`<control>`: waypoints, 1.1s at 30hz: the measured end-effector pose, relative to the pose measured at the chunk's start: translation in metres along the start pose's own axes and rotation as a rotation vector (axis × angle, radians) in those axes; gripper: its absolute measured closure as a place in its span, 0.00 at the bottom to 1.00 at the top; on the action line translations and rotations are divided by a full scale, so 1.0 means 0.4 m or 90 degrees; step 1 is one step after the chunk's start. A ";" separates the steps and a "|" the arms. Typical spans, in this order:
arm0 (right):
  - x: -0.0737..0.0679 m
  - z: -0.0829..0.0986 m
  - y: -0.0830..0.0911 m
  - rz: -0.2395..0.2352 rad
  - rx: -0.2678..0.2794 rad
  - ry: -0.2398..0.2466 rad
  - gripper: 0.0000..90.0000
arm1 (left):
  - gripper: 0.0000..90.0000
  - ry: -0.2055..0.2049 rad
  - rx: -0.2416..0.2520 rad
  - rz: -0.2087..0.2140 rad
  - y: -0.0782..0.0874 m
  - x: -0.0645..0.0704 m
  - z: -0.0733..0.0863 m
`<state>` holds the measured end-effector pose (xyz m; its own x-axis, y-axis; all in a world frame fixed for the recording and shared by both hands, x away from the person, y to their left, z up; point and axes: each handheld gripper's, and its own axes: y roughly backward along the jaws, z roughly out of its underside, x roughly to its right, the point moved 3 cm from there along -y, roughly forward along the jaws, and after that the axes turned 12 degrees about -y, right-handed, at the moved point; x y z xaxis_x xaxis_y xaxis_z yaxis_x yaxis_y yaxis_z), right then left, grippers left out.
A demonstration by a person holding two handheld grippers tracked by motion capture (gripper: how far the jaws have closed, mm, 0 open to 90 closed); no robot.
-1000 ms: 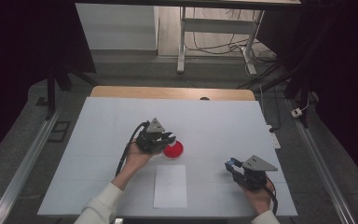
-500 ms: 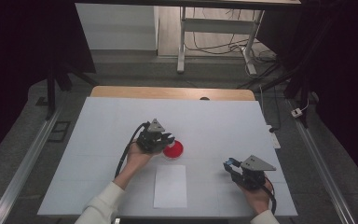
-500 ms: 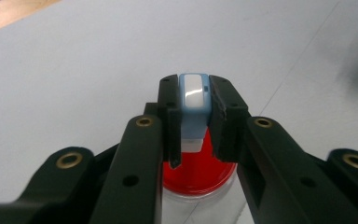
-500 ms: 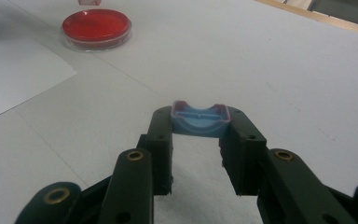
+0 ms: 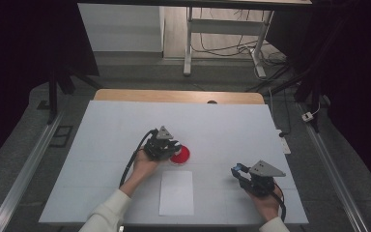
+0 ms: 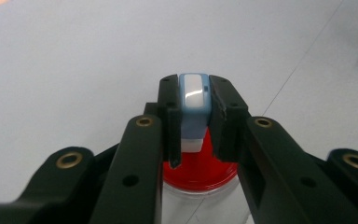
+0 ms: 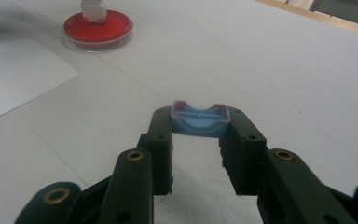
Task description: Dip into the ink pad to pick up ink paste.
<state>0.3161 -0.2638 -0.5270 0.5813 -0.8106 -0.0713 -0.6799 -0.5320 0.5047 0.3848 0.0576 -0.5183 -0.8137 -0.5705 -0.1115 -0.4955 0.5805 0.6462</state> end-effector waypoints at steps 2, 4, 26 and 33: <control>0.000 0.000 -0.002 -0.005 0.001 -0.003 0.72 | 0.84 0.003 0.002 0.000 -0.003 -0.001 0.003; 0.000 0.000 -0.001 -0.003 -0.001 -0.001 0.72 | 0.84 0.004 0.001 0.000 -0.002 -0.002 0.003; 0.000 0.001 -0.003 -0.001 -0.003 0.002 0.72 | 0.84 -0.009 -0.007 -0.008 -0.009 0.006 0.007; 0.000 0.000 -0.005 0.000 -0.004 0.004 0.72 | 0.84 -0.030 -0.018 -0.027 -0.013 0.019 0.008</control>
<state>0.3174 -0.2628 -0.5282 0.5838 -0.8093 -0.0654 -0.6771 -0.5297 0.5108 0.3805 0.0521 -0.5248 -0.8062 -0.5656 -0.1736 -0.5208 0.5393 0.6617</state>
